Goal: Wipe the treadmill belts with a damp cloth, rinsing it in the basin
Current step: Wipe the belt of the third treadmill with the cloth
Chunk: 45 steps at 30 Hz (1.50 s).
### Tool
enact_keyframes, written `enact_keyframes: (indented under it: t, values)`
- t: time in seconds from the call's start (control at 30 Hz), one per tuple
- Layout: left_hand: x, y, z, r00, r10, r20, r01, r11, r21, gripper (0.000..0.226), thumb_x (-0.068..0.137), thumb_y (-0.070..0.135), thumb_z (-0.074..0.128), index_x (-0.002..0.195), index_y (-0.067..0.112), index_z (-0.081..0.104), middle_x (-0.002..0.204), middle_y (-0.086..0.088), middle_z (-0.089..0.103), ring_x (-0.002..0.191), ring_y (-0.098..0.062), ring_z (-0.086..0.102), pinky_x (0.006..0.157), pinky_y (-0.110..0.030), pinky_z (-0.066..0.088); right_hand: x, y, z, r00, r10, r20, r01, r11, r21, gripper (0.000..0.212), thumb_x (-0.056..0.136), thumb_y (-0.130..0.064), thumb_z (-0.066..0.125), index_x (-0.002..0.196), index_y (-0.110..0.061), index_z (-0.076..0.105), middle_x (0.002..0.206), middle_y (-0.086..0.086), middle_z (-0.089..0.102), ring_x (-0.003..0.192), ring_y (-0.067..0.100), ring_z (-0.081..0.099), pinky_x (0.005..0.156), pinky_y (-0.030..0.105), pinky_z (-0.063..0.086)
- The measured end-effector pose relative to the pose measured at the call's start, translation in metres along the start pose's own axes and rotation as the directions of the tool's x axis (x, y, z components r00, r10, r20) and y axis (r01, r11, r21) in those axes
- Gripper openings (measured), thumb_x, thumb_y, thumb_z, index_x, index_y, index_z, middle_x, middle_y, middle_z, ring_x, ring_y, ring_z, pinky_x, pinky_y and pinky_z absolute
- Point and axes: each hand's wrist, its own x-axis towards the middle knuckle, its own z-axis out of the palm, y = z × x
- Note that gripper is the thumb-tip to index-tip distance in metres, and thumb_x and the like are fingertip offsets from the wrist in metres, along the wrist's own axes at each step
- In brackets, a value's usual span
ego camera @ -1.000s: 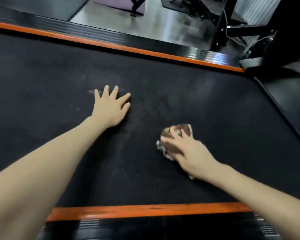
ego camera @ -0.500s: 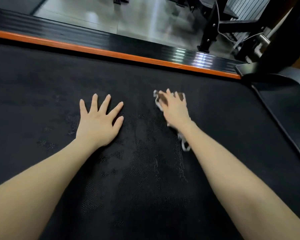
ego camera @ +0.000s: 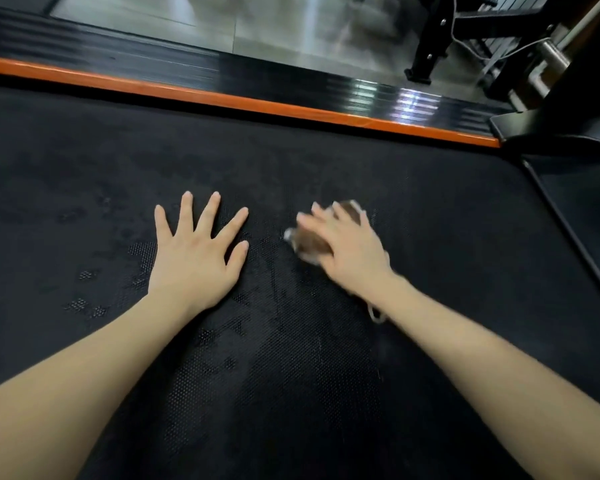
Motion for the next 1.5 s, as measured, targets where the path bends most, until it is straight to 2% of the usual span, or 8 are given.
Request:
enact_keyframes:
  t: [0.2,0.33,0.47,0.57,0.77,1.07,1.2,1.5]
  values:
    - [-0.002,0.0,0.0,1.0,-0.012,-0.015,0.013,1.0,0.009,0.066,0.088,0.059,0.0,0.149,0.04,0.018,0.158,-0.007,0.018,0.145,-0.038,0.008,0.112,-0.061,0.003,0.106,0.046,-0.005,0.881,0.472,-0.044,-0.471,0.882,0.035,0.046,0.097,-0.051,0.034,0.141,-0.039,0.033,0.155,0.004,0.025,0.138,0.036,0.026,0.111,0.059,0.014]
    - [0.0,0.001,-0.002,1.0,-0.011,0.004,0.011,1.0,-0.006,0.066,0.088,0.059,-0.001,0.149,0.041,0.014,0.159,-0.006,0.015,0.145,-0.038,0.005,0.113,-0.061,0.002,0.061,-0.023,0.008,0.993,-0.019,-0.114,0.012,0.998,-0.062,0.045,0.093,-0.042,0.043,0.138,-0.038,0.042,0.153,0.007,0.03,0.13,0.039,0.038,0.11,0.058,0.021]
    - [-0.002,0.0,-0.003,1.0,-0.009,0.01,0.009,1.0,-0.017,0.067,0.087,0.059,-0.002,0.149,0.041,0.015,0.159,-0.005,0.013,0.146,-0.036,0.002,0.113,-0.06,0.0,0.091,-0.008,-0.012,0.999,-0.032,-0.02,0.032,0.999,-0.031,0.05,0.094,-0.042,0.047,0.142,-0.042,0.033,0.153,-0.005,0.031,0.14,0.024,0.028,0.111,0.052,0.022]
    - [-0.002,-0.001,-0.002,1.0,0.004,-0.005,-0.004,1.0,-0.011,0.064,0.09,0.058,0.003,0.148,0.04,0.023,0.158,-0.006,0.02,0.145,-0.038,0.009,0.113,-0.061,0.004,0.108,0.045,-0.012,0.974,0.19,-0.121,-0.193,0.981,-0.011,0.046,0.092,-0.044,0.049,0.138,-0.038,0.041,0.146,-0.002,0.042,0.131,0.025,0.041,0.105,0.048,0.031]
    - [0.0,-0.001,0.001,0.999,0.015,-0.032,-0.015,1.0,-0.002,0.058,0.093,0.055,0.017,0.145,0.036,0.034,0.153,-0.01,0.032,0.141,-0.041,0.021,0.11,-0.064,0.014,0.119,0.137,-0.011,0.643,0.757,-0.118,-0.755,0.652,0.068,0.037,0.096,-0.042,0.041,0.131,-0.032,0.045,0.135,0.014,0.048,0.124,0.042,0.041,0.104,0.056,0.029]
    - [0.0,-0.001,0.0,0.999,0.016,-0.031,-0.016,1.0,-0.008,0.057,0.093,0.055,0.019,0.145,0.037,0.035,0.152,-0.01,0.034,0.141,-0.041,0.022,0.11,-0.064,0.015,0.149,0.03,0.002,0.95,0.3,-0.083,-0.308,0.945,-0.111,0.051,0.097,-0.05,0.034,0.146,-0.037,0.024,0.155,0.014,0.02,0.14,0.042,0.013,0.11,0.063,0.015]
    - [-0.001,-0.001,-0.002,1.0,0.015,-0.017,-0.015,1.0,-0.007,0.057,0.093,0.055,0.018,0.144,0.037,0.035,0.152,-0.009,0.034,0.141,-0.041,0.023,0.11,-0.064,0.016,0.127,0.045,-0.036,0.964,0.226,-0.136,-0.229,0.973,-0.002,0.074,0.079,-0.08,0.023,0.145,-0.049,0.012,0.158,0.006,0.013,0.145,0.033,0.008,0.11,0.063,0.0]
    - [0.0,0.0,-0.002,1.0,0.006,-0.02,-0.007,1.0,-0.02,0.06,0.091,0.055,0.015,0.145,0.037,0.033,0.153,-0.009,0.031,0.142,-0.041,0.019,0.111,-0.063,0.012,0.126,0.064,-0.008,0.996,0.077,-0.053,-0.072,0.994,0.088,0.037,0.098,-0.044,0.04,0.135,-0.046,0.043,0.155,-0.004,0.026,0.145,0.016,0.012,0.115,0.047,0.018]
